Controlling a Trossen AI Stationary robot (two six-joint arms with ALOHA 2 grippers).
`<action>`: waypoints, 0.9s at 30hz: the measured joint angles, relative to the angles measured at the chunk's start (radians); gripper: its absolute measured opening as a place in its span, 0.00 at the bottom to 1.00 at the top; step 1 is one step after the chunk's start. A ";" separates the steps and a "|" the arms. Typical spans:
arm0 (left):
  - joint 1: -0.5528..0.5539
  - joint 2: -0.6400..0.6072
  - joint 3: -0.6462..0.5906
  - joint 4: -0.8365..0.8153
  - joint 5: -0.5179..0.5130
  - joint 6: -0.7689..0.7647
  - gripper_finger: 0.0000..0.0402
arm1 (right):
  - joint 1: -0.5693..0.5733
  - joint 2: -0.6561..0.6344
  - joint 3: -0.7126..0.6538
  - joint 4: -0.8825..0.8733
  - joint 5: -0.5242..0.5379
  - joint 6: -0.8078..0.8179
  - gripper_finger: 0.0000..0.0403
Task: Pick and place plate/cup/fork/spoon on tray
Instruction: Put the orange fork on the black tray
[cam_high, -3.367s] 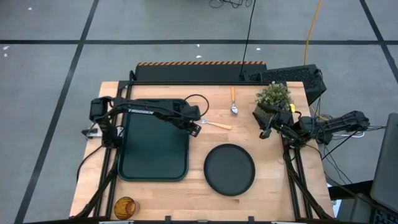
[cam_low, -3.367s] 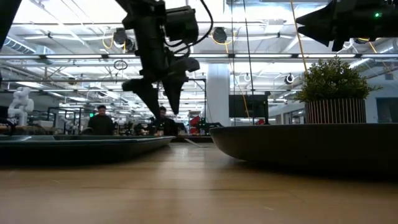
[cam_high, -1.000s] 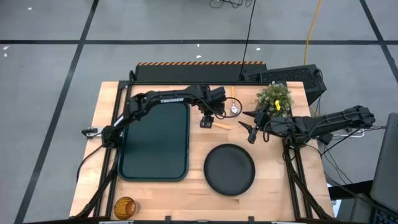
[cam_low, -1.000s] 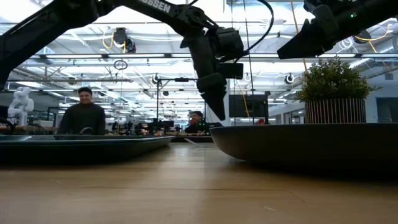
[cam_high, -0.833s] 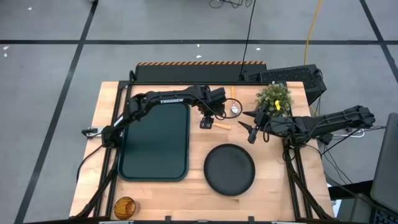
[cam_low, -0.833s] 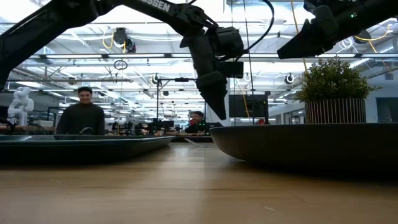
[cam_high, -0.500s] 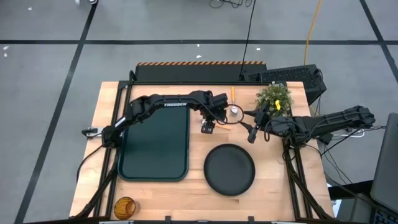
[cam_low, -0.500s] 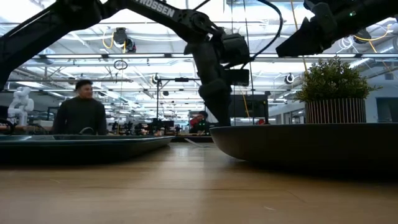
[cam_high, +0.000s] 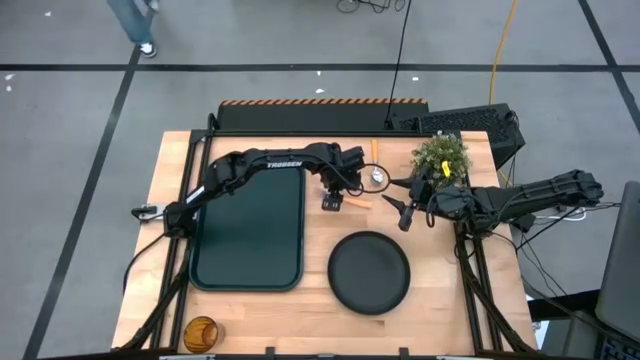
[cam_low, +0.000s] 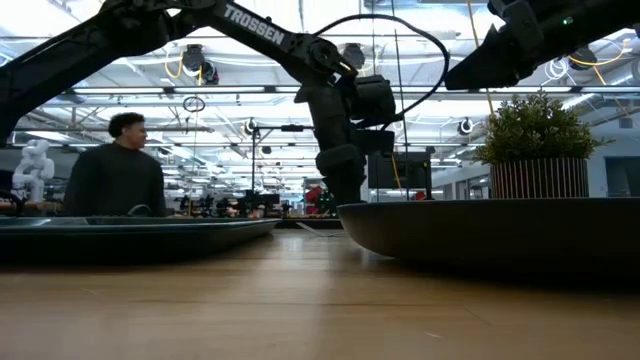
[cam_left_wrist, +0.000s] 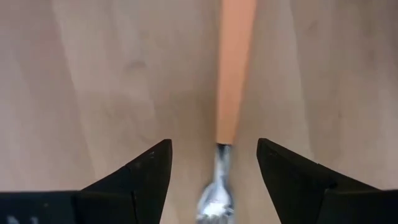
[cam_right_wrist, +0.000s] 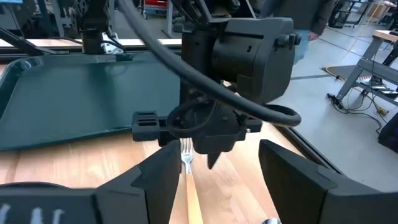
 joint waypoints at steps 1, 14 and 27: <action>-0.002 0.003 0.000 0.001 0.001 0.001 0.59 | 0.000 0.000 0.000 0.000 0.000 -0.001 0.53; -0.009 0.026 0.000 0.032 -0.003 0.017 0.58 | 0.000 0.000 0.000 -0.001 0.002 -0.003 0.53; -0.009 0.026 0.000 0.021 -0.003 0.049 0.15 | 0.000 0.000 0.000 0.003 0.002 -0.022 0.53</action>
